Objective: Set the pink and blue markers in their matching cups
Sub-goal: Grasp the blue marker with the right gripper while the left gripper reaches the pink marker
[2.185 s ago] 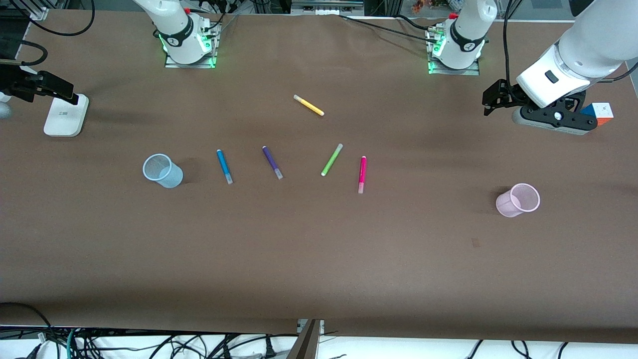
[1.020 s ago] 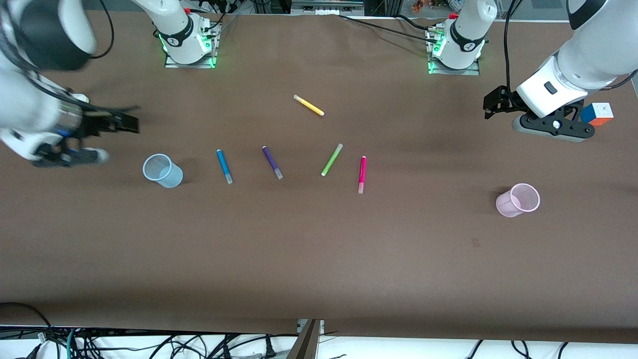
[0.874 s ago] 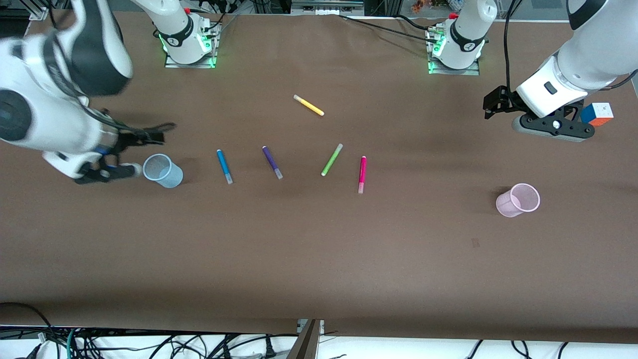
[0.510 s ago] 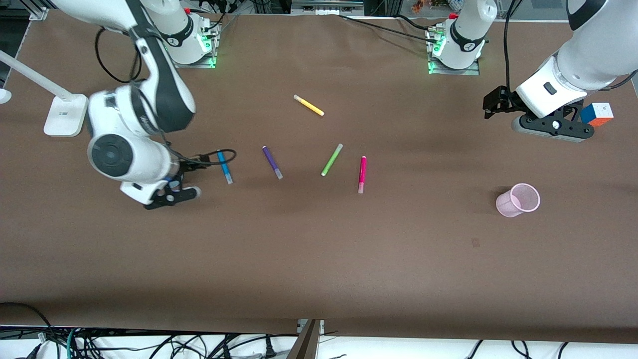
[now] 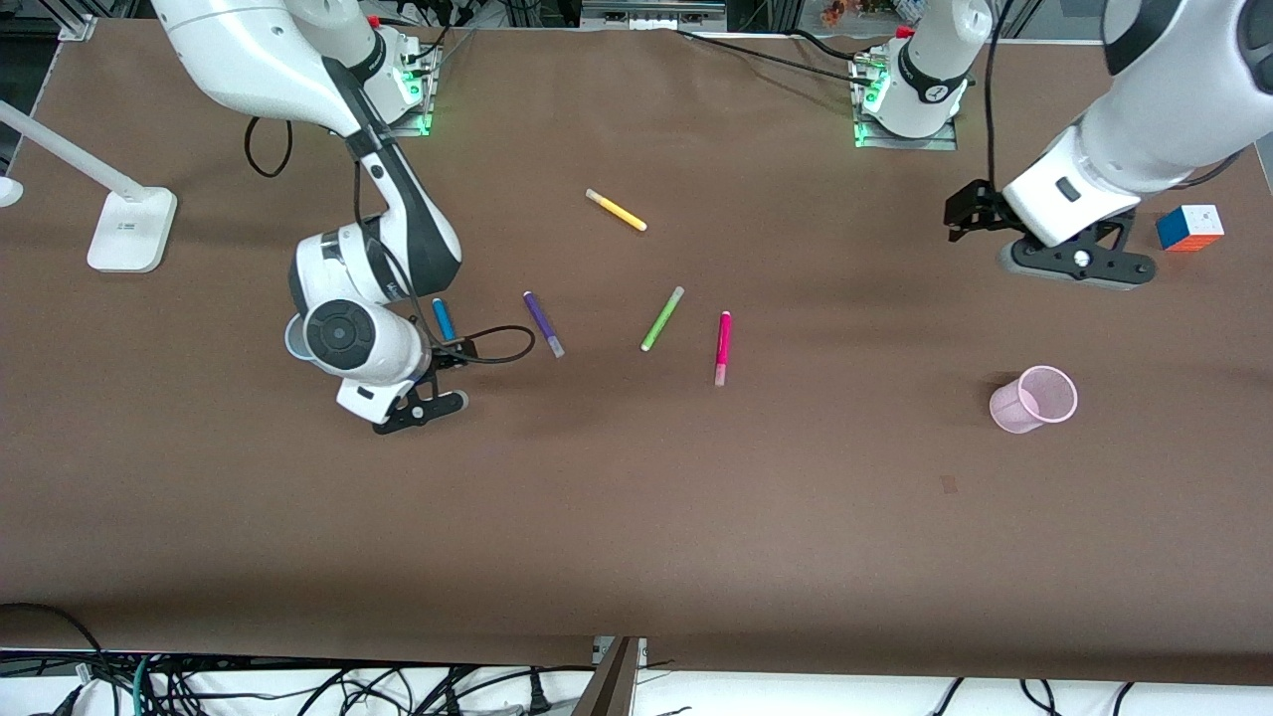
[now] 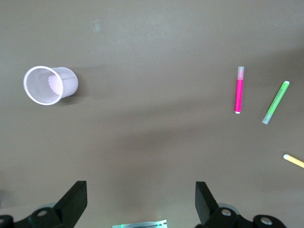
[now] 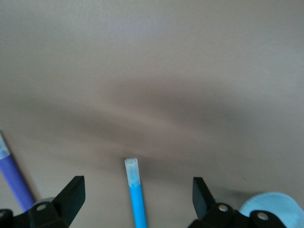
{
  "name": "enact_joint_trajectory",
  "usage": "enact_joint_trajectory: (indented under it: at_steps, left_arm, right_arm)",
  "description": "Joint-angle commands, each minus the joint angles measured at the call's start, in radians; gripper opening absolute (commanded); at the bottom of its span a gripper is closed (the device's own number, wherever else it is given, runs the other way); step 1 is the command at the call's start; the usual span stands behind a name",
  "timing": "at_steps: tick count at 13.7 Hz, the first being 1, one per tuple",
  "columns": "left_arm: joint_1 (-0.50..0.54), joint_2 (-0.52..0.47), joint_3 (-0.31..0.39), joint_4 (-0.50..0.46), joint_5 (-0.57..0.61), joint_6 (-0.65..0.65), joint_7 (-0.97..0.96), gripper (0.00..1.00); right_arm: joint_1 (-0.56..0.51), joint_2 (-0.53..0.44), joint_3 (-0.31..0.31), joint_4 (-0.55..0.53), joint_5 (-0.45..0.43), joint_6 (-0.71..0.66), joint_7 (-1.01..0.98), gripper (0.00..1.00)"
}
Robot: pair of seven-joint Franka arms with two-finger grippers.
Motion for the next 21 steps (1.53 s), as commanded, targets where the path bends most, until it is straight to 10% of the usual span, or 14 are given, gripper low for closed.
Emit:
enact_joint_trajectory:
  at_steps: [1, 10, 18, 21]
  left_arm:
    - [-0.008, 0.050, -0.042, -0.006, -0.019, 0.062, -0.059, 1.00]
    - [-0.077, 0.369, -0.168, -0.004, -0.019, 0.392, -0.333, 1.00]
    - [-0.183, 0.594, -0.162, -0.004, -0.001, 0.654, -0.442, 1.00]
    - [-0.186, 0.634, -0.163, -0.004, 0.069, 0.670, -0.444, 1.00]
  right_arm:
    - [0.027, -0.007, -0.006, -0.062, 0.010, 0.056, -0.007, 1.00]
    - [0.039, -0.004, -0.006, -0.186, 0.010, 0.165, -0.008, 1.00]
    - [0.038, -0.001, -0.006, -0.187, 0.010, 0.185, -0.008, 0.00]
    - [0.036, -0.033, -0.008, -0.171, 0.008, 0.175, -0.025, 0.00]
